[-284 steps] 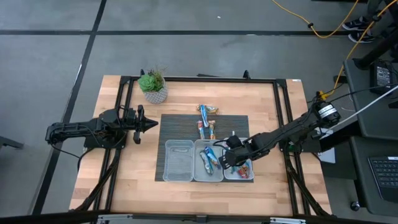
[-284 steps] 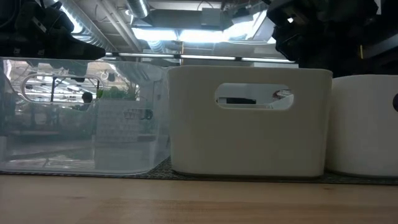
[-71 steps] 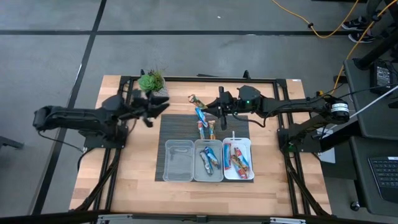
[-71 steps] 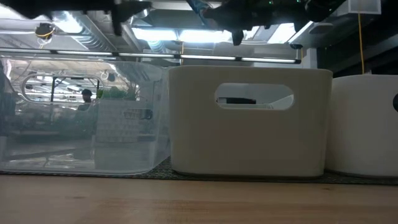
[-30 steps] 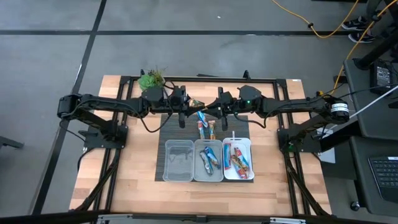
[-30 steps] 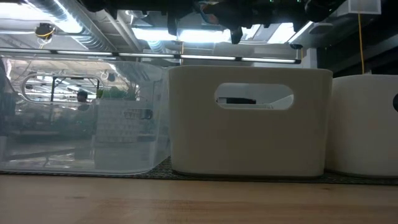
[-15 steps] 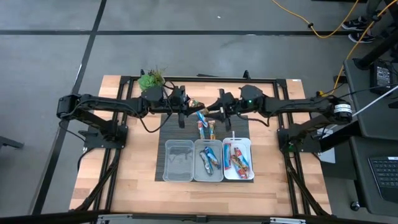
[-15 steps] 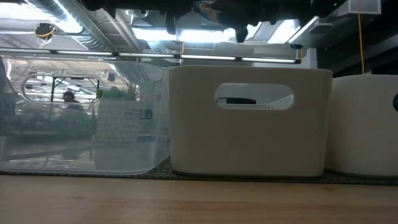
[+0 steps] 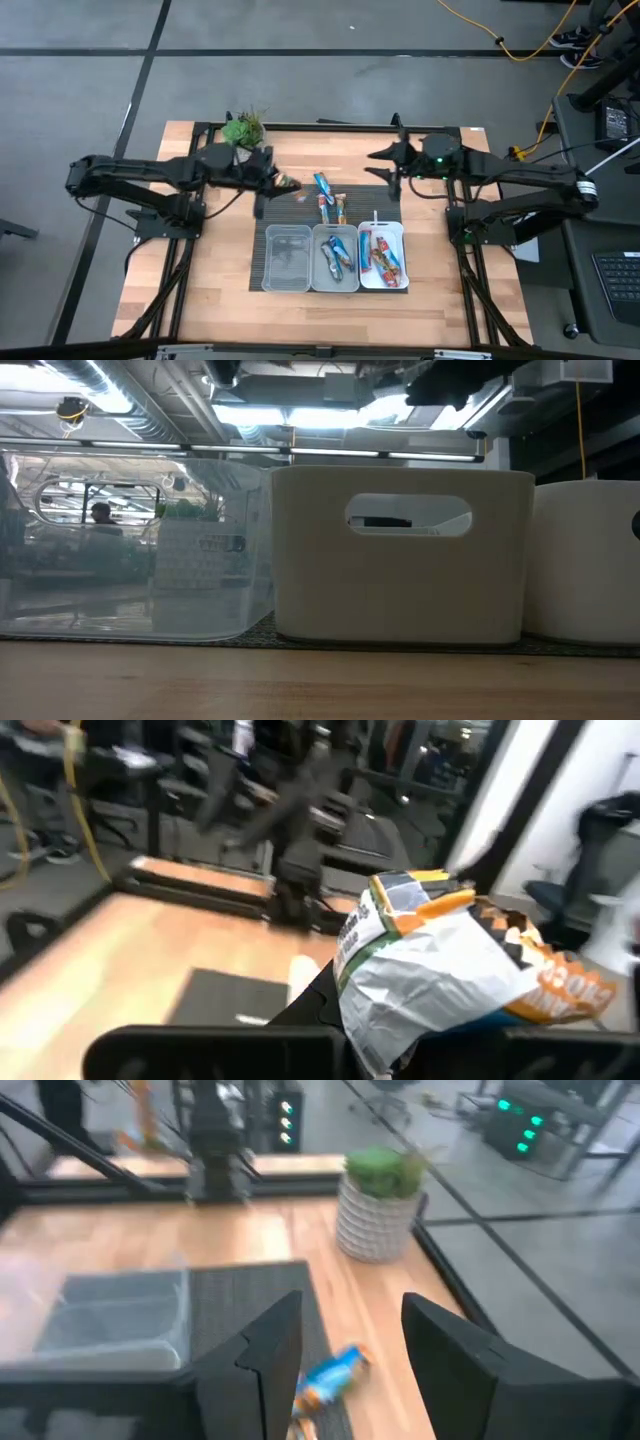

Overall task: Pick and place Granola Bars by type
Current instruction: Put the yellow granola bar into the transparent bin

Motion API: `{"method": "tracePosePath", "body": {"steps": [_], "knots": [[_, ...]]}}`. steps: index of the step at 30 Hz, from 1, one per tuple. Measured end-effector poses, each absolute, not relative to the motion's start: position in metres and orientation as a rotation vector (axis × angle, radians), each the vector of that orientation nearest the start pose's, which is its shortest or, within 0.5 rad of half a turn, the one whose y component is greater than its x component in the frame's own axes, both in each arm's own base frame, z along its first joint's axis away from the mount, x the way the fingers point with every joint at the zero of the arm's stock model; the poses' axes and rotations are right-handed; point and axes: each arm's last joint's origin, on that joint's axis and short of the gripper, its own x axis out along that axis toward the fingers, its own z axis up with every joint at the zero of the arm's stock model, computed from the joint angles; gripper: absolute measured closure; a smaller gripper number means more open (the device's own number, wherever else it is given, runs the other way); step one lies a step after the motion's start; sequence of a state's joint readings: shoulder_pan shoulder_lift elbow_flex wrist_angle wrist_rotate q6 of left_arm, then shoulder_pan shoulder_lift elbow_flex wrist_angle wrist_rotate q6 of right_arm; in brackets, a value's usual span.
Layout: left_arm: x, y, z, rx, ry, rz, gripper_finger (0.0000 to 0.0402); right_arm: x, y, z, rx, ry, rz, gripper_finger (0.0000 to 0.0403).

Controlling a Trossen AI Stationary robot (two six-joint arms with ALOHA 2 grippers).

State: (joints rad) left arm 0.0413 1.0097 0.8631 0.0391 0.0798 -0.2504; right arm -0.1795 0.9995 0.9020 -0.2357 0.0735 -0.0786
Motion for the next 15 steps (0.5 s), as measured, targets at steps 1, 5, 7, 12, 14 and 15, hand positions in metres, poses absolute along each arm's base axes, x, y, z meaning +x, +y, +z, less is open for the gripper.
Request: {"method": "tracePosePath", "body": {"steps": [1, 5, 7, 12, 14, 15], "knots": [[0.222, 0.003, 0.341, -0.268, 0.123, -0.036, 0.0384, 0.211, -0.041, 0.331, -0.066, 0.349, -0.251, 0.0229], [0.208, -0.012, 0.342, -0.302, 0.174, -0.051, 0.0376, 0.201, -0.041, 0.335, -0.079, 0.343, -0.295, 0.0229], [0.204, -0.016, 0.341, -0.317, 0.197, -0.051, 0.0375, 0.2, -0.041, 0.336, -0.083, 0.339, -0.301, 0.0229], [0.205, -0.026, 0.332, -0.397, 0.287, -0.037, 0.0384, 0.2, -0.041, 0.336, -0.081, 0.34, -0.301, 0.0229], [0.209, -0.032, 0.324, -0.432, 0.348, -0.044, 0.0384, 0.2, -0.041, 0.336, -0.081, 0.34, -0.301, 0.0229], [0.211, -0.036, 0.32, -0.444, 0.381, -0.05, 0.0383, 0.2, -0.041, 0.336, -0.08, 0.34, -0.301, 0.0229]]}}
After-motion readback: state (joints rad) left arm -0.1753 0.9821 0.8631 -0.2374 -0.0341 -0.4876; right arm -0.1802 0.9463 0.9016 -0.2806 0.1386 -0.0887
